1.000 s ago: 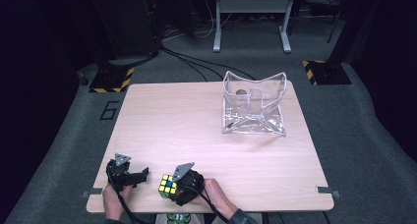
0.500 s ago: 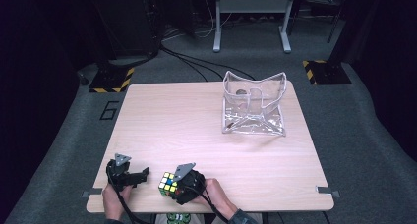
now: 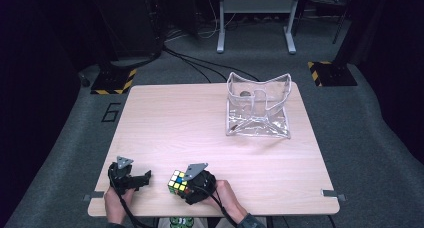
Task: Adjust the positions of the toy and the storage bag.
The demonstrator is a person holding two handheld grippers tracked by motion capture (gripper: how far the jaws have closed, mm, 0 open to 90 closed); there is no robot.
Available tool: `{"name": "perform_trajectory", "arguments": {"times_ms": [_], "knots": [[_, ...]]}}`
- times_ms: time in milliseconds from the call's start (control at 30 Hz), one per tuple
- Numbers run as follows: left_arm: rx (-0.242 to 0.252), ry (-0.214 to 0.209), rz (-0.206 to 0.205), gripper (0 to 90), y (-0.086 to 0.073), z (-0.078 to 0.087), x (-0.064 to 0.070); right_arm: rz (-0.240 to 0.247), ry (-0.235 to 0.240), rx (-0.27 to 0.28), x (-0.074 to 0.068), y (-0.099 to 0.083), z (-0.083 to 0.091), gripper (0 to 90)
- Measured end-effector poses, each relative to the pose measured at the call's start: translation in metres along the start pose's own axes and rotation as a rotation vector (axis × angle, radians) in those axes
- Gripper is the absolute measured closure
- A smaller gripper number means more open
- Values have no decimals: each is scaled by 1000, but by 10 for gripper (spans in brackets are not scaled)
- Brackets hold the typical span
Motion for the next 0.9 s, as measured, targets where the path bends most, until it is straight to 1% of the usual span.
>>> {"name": "perform_trajectory", "arguments": {"times_ms": [33,100,133,267,300,333,467,600,800,833,900], "knots": [[0,0,0,5,0,0,0,-14,-5,-3,1,-1,2,331],[0,0,0,5,0,0,0,-10,-15,3,3,-2,4,331],[0,0,0,5,0,0,0,-20,-22,0,4,-3,5,331],[0,0,0,5,0,0,0,-27,-43,0,11,-8,11,331],[0,0,0,5,0,0,0,-38,-48,-2,13,-9,13,331],[0,0,0,6,0,0,0,-33,-53,3,16,-10,15,331],[0,0,0,5,0,0,0,-46,-77,19,25,-14,23,331],[0,0,0,5,0,0,0,-76,-101,29,32,-19,31,331],[2,2,1,5,0,0,0,-104,-138,37,46,-29,44,331],[2,2,1,5,0,0,0,-122,-148,38,48,-31,46,331],[0,0,1,5,0,0,0,-139,-164,37,53,-36,51,331]]}}
Point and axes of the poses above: each handheld gripper's, and its own axes: z roughly backward along the jaws, y roughly out of its top, x roughly to its right, the point moved 8 cm from there along -z, roughly forward along the jaws, and after that the axes turned 4 degrees about -z, right-handed, at the moved point
